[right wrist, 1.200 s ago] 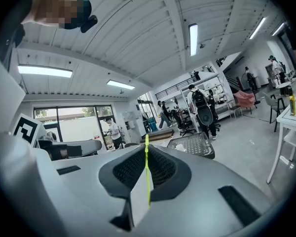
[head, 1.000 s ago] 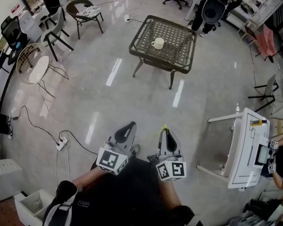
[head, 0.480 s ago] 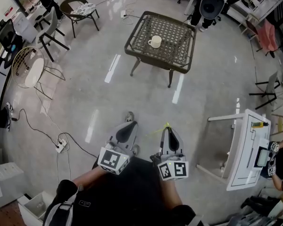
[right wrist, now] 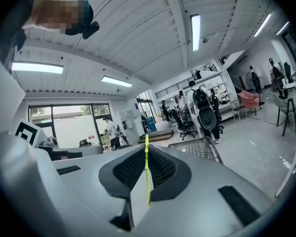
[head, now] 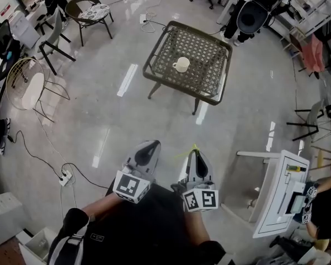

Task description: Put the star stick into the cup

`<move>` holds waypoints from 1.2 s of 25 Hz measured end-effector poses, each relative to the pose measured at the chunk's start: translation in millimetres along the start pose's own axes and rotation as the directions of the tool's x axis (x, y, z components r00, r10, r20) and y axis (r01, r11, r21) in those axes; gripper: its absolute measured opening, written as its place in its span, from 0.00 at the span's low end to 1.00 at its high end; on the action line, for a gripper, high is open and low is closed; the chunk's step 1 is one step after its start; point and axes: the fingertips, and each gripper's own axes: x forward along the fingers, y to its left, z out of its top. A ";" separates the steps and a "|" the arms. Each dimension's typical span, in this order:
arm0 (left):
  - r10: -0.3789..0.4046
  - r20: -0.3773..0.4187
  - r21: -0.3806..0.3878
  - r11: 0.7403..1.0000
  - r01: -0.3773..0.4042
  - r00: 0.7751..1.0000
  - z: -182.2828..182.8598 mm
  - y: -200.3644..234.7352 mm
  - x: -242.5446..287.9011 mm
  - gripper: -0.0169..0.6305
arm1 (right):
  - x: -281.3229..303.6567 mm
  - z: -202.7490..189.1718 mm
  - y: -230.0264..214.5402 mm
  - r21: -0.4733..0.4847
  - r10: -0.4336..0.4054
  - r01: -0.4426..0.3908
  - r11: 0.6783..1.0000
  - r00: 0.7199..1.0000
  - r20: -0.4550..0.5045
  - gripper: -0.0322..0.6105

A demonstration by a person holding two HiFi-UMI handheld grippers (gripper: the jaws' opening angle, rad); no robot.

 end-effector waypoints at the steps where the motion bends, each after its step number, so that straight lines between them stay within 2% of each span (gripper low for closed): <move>1: 0.000 -0.003 0.000 1.000 0.000 1.000 3.3 10.0 8.9 0.05 | 13.9 2.8 -0.5 0.000 -0.001 0.001 1.000 1.000 0.000 0.08; 9: -0.039 -0.006 -0.003 0.999 0.039 0.999 28.6 71.1 79.5 0.05 | 104.5 23.5 -9.3 0.000 -0.038 0.038 0.999 0.999 0.006 0.08; 17: -0.073 -0.016 -0.005 0.997 0.073 0.997 40.8 106.7 123.6 0.05 | 159.1 40.9 -30.3 0.005 -0.100 0.100 0.995 0.995 0.025 0.08; 23: -0.057 -0.011 -0.012 0.998 0.056 0.998 45.5 125.7 164.3 0.05 | 202.6 48.9 -52.9 0.011 -0.090 0.090 0.996 0.995 0.036 0.08; 30: 0.024 -0.023 0.009 1.000 -0.024 0.999 48.2 154.6 224.0 0.05 | 270.8 60.1 -95.9 0.017 -0.027 0.027 0.999 0.999 0.030 0.08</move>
